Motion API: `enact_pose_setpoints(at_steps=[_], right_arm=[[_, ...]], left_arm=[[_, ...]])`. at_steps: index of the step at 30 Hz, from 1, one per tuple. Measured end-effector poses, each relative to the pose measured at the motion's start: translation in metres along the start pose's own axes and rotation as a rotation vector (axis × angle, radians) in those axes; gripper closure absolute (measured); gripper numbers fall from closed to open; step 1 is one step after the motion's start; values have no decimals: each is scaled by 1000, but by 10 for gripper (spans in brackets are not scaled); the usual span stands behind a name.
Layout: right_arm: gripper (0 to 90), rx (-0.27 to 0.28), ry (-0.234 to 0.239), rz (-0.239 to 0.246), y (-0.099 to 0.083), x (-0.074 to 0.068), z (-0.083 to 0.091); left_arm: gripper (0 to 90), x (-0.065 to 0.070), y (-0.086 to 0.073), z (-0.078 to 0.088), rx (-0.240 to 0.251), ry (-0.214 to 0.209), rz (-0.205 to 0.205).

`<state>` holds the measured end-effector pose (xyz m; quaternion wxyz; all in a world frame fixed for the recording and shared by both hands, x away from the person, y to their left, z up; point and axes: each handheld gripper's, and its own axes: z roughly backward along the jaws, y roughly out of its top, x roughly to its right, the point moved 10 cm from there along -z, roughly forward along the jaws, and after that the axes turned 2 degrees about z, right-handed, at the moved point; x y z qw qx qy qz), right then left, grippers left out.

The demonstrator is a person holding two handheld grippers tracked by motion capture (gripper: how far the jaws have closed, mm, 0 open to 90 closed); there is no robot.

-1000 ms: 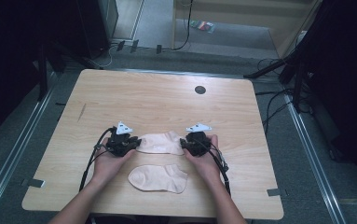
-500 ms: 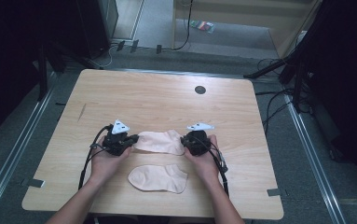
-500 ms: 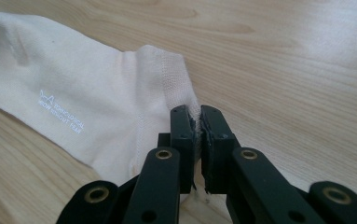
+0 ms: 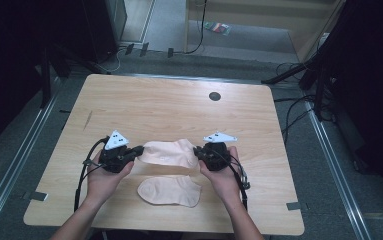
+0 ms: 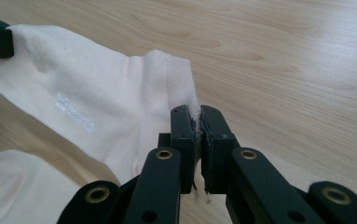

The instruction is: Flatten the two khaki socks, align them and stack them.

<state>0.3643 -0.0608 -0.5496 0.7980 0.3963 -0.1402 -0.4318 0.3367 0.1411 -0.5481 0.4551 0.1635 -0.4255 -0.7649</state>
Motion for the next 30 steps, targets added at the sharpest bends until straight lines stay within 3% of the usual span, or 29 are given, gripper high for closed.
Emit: enact_pose_setpoints(at_steps=[13, 24, 30], right_arm=[[857, -39, 48, 13, -27, -27, 29], [857, -79, 80, 7, -58, -40, 42], [857, -90, 90, -6, -68, -42, 46]], left_arm=[[897, 28, -34, 27, -32, -52, -6], [897, 43, -66, 31, -97, -61, -37], [896, 48, -71, 33, -109, -74, -40]])
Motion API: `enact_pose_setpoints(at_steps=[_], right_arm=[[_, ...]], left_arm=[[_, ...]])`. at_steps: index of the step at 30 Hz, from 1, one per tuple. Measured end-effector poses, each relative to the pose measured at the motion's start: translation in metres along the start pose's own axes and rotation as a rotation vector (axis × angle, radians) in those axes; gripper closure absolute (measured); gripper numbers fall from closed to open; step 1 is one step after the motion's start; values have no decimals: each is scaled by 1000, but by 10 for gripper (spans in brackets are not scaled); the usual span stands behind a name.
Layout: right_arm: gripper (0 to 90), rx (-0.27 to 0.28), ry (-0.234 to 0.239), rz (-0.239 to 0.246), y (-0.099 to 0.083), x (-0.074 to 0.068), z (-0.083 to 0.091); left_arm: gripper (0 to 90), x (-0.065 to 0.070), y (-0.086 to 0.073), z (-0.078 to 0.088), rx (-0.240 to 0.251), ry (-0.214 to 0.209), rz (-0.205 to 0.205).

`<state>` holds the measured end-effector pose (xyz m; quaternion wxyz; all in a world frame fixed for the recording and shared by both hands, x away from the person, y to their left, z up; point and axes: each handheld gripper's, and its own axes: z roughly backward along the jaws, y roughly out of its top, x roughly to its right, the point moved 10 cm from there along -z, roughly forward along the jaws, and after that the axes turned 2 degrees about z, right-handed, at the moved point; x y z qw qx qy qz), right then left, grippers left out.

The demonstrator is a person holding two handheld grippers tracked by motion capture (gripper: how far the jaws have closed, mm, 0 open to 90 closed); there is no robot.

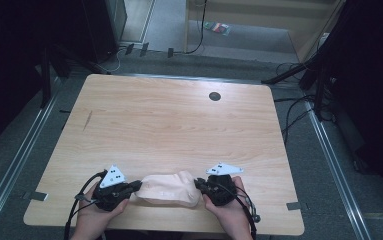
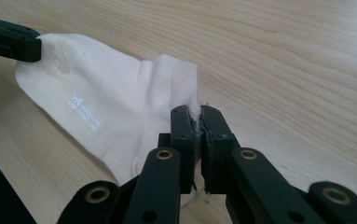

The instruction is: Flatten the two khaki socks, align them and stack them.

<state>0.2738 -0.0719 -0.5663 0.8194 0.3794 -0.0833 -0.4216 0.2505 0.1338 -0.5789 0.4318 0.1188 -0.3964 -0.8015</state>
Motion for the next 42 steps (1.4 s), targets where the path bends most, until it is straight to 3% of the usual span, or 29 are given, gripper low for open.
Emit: enact_pose_setpoints(at_steps=[13, 15, 16, 17, 18, 19, 21, 22, 24, 26, 29, 30, 32, 34, 37, 42], right_arm=[[856, -26, -12, 19, -15, 1, -9], [853, -40, -16, 22, -18, 1, -11], [840, -41, -14, 25, -20, 1, -13], [796, -35, -27, 29, -20, 3, -14], [698, -28, -44, 25, -20, 6, -14], [627, -19, -56, 16, -19, 8, -13], [614, 9, -51, -1, -16, 10, -8], [634, 27, -51, -2, -14, 10, -5], [659, 35, -42, -2, -12, 8, -2], [650, 13, -53, -2, -16, 8, -6], [651, -6, -57, -9, -20, 8, -11], [662, -11, -56, -5, -22, 8, -13], [719, -29, -66, 9, -25, 7, -17], [797, -37, -75, 11, -26, 8, -18], [876, -55, -79, 31, -29, 7, -20], [893, -40, -84, 51, -25, 5, -16]], left_arm=[[894, 4, -9, -9, -41, 13, -34], [885, 6, -12, -12, -60, -2, -60], [845, 7, -13, -13, -60, -2, -70], [746, 7, -13, -13, -60, -2, -70], [646, 5, -9, -12, -28, 3, -21], [593, 3, -7, -10, -9, 6, -1], [543, -1, -2, -5, 34, 13, 16], [546, -3, 0, -5, 46, 20, 24], [597, -4, -3, -6, 22, 6, 29], [638, -3, -7, -11, 3, 4, 43], [706, 0, -9, -14, 1, -9, 33], [706, 2, -8, -14, 5, 1, 22], [795, 2, -7, -17, 1, 37, -1], [863, 3, -8, -19, -8, 42, -7], [889, 4, -8, -20, -9, 42, -23], [897, 6, -3, -14, 21, 43, -33]])
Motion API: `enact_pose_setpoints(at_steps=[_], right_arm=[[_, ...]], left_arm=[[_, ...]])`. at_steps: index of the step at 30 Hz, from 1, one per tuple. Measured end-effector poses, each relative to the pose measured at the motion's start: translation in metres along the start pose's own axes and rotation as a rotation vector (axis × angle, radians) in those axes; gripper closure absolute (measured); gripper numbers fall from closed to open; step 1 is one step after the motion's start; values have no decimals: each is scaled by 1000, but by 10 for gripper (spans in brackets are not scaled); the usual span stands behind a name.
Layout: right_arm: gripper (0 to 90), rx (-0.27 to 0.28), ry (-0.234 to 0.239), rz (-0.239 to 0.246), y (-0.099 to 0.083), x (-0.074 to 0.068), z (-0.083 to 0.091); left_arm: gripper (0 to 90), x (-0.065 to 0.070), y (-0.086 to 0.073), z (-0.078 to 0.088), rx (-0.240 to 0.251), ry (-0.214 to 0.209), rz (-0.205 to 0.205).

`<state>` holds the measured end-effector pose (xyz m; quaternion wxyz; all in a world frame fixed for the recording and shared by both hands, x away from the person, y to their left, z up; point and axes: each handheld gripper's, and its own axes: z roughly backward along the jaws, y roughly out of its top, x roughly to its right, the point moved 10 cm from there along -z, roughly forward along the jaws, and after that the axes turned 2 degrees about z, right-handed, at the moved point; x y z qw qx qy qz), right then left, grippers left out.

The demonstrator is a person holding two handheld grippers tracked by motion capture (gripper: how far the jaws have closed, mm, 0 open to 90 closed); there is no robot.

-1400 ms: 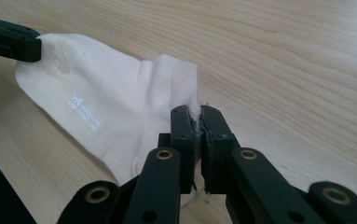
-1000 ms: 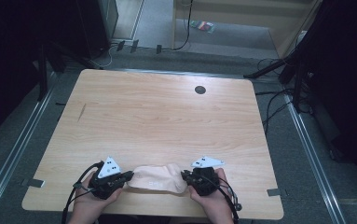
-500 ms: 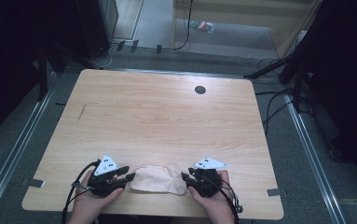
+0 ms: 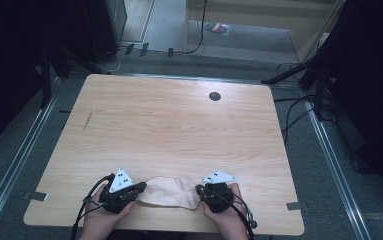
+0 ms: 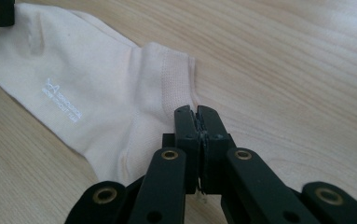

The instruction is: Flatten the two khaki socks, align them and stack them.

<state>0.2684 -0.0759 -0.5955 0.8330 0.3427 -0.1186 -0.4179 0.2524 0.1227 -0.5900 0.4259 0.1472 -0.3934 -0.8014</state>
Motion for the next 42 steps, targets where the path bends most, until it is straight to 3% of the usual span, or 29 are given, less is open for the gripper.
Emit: enact_pose_setpoints(at_steps=[5, 9, 10, 11, 12, 13, 14, 15, 17, 18, 19, 20, 21, 22, 25, 27, 31, 33, 36, 39, 40, 41, 42], right_arm=[[894, 38, -11, -1, 8, 2, 5], [882, 17, -8, 0, 2, 4, -3], [843, 19, 1, -2, 2, 4, -4], [843, 19, 1, -2, 2, 4, -4], [693, 45, 5, -9, 4, 4, -3], [693, 45, 5, -9, 4, 4, -3], [703, 88, 5, -27, 9, 5, 3], [703, 88, 5, -27, 9, 5, 3], [786, 147, 34, -39, 16, 2, 11], [848, 173, 53, -31, 19, -4, 14], [848, 173, 53, -31, 19, -4, 14], [885, 136, 77, -21, 14, -13, 6], [885, 136, 77, -21, 14, -13, 6], [900, 73, 72, -8, 6, -17, -7], [900, 28, 52, -4, -2, -16, -17], [900, 26, 45, -3, -3, -14, -22], [900, 39, 13, 7, 2, -6, -26], [900, 54, -15, 15, 10, 4, -31], [900, 60, -22, 6, 13, 9, -33], [900, 71, -7, -20, 15, 10, -34], [882, 110, 38, -42, 17, 7, -30], [882, 110, 38, -42, 17, 7, -30], [869, 149, 43, -55, 21, 9, -23]], left_arm=[[897, -1, 5, 5, 25, 14, -3], [868, -3, -3, -6, -9, 33, -13], [803, -5, -5, -8, -14, 42, -9], [803, -5, -6, -10, -18, 36, 2], [645, -7, -4, -9, -4, 34, 26], [607, -7, -4, -9, -4, 34, 26], [586, -8, 4, -1, 60, 36, 49], [598, -8, 4, -1, 60, 36, 49], [643, -5, 18, 12, 162, 24, 47], [741, 1, 19, 9, 140, 11, 16], [773, 1, 19, 9, 140, 11, 16], [799, 4, 8, -4, 66, -12, 20], [818, 4, 8, -4, 66, -12, 20], [844, 3, 3, -10, 46, -4, 28], [856, 1, -11, -24, -19, 6, 36], [858, 1, -11, -25, -13, 4, 42], [826, -3, -6, -31, 3, 42, 40], [815, -6, -3, -35, 9, 59, 32], [802, -7, 1, -38, 20, 56, 26], [647, -4, 3, -37, 51, 4, 32], [558, -6, 6, -34, 92, -13, 57], [547, -6, 6, -34, 92, -13, 57], [512, -10, 11, -27, 154, -35, 83]])
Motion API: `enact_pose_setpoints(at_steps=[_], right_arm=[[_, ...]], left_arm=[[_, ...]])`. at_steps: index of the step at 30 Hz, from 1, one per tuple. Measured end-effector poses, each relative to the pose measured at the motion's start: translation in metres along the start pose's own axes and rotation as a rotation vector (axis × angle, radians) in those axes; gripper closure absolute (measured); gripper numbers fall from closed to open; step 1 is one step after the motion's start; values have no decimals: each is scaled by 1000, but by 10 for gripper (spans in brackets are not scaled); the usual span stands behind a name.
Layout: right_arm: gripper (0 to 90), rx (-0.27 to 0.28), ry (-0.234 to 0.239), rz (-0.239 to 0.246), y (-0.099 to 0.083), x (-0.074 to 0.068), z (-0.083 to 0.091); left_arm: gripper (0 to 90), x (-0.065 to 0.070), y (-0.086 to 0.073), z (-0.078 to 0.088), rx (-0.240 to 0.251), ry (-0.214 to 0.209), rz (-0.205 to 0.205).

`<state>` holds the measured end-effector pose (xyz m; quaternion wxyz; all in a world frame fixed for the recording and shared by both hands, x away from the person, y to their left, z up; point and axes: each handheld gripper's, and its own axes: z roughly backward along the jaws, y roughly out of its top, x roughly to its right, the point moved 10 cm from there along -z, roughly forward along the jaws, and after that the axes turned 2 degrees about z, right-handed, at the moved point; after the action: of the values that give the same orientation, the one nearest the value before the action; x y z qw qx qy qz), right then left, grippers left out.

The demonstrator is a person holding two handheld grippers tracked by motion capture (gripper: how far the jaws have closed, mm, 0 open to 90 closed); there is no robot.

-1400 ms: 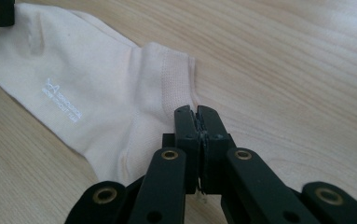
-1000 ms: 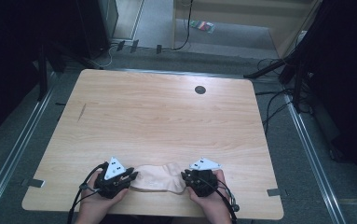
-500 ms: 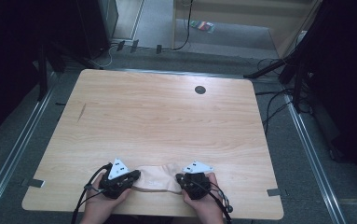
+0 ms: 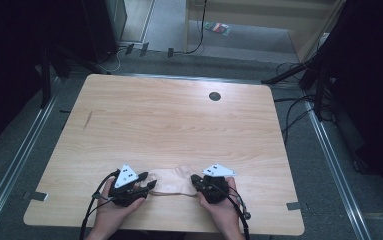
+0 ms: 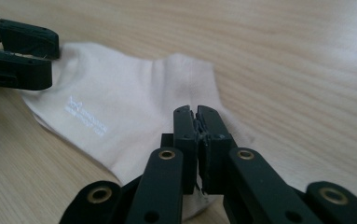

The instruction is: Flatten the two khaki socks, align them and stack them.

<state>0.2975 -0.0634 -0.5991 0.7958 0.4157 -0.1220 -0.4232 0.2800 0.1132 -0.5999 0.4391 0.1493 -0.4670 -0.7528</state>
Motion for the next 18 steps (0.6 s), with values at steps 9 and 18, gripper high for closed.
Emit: enact_pose_setpoints(at_steps=[9, 18], right_arm=[[787, 148, -89, -1, 14, 34, 40], [84, 201, -133, -87, 10, 76, 66]], left_arm=[[354, -43, 22, 46, 182, 64, 104], [129, -101, 13, 74, 184, 171, 182]])
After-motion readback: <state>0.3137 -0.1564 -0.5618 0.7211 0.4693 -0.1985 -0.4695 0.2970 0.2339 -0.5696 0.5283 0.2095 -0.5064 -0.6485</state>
